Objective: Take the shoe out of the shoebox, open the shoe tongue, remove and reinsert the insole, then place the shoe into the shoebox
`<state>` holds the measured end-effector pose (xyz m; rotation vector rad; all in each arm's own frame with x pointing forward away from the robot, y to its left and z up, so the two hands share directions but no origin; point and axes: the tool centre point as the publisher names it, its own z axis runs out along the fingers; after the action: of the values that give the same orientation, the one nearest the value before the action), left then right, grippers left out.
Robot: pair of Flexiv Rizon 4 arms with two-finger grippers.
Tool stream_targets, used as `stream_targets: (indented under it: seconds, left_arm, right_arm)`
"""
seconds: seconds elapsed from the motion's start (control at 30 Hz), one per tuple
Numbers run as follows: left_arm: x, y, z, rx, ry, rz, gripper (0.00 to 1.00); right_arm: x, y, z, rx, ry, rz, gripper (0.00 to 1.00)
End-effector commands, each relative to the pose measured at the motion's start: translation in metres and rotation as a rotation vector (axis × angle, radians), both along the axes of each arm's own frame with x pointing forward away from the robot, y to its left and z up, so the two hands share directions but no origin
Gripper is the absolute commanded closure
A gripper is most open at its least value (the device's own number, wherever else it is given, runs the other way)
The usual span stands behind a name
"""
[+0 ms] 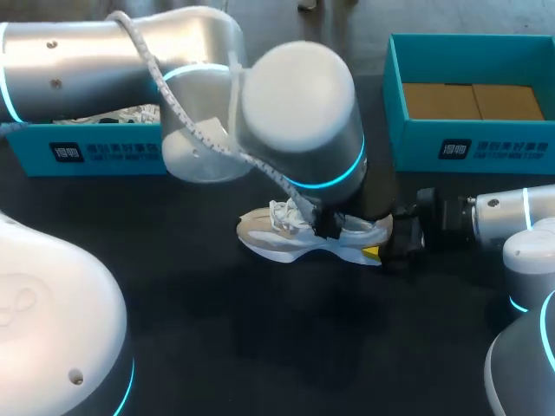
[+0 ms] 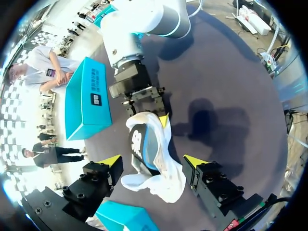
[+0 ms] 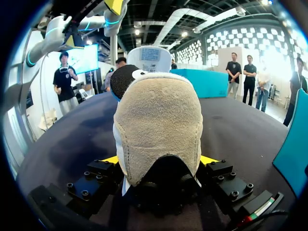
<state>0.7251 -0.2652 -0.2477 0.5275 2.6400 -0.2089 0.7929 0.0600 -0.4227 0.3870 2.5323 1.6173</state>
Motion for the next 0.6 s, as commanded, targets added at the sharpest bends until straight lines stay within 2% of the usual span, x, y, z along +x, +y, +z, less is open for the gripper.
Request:
stream_targets:
  seconds: [0.03,0.07,0.23,0.33,0.6]
  left_arm:
    - [0.003,-0.007,-0.016,0.002,-0.017,0.015,0.34]
    - [0.004,-0.008,-0.018,0.002,-0.029,0.02,0.42]
    - [0.009,-0.008,-0.027,0.003,-0.065,0.042,0.5]
    - [0.012,-0.007,-0.03,0.003,-0.059,0.042,0.5]
    - [0.021,-0.008,-0.044,0.008,-0.085,0.055,0.42]
  right_arm:
    - [-0.001,0.001,0.0,-0.005,0.001,-0.002,1.0]
    - [-0.001,0.001,0.0,-0.005,0.001,-0.002,1.0]
    - [-0.001,0.001,0.0,-0.005,0.001,-0.002,1.0]
    - [-0.001,0.001,0.0,-0.005,0.001,-0.002,1.0]
    - [-0.001,0.001,0.0,-0.005,0.001,-0.002,1.0]
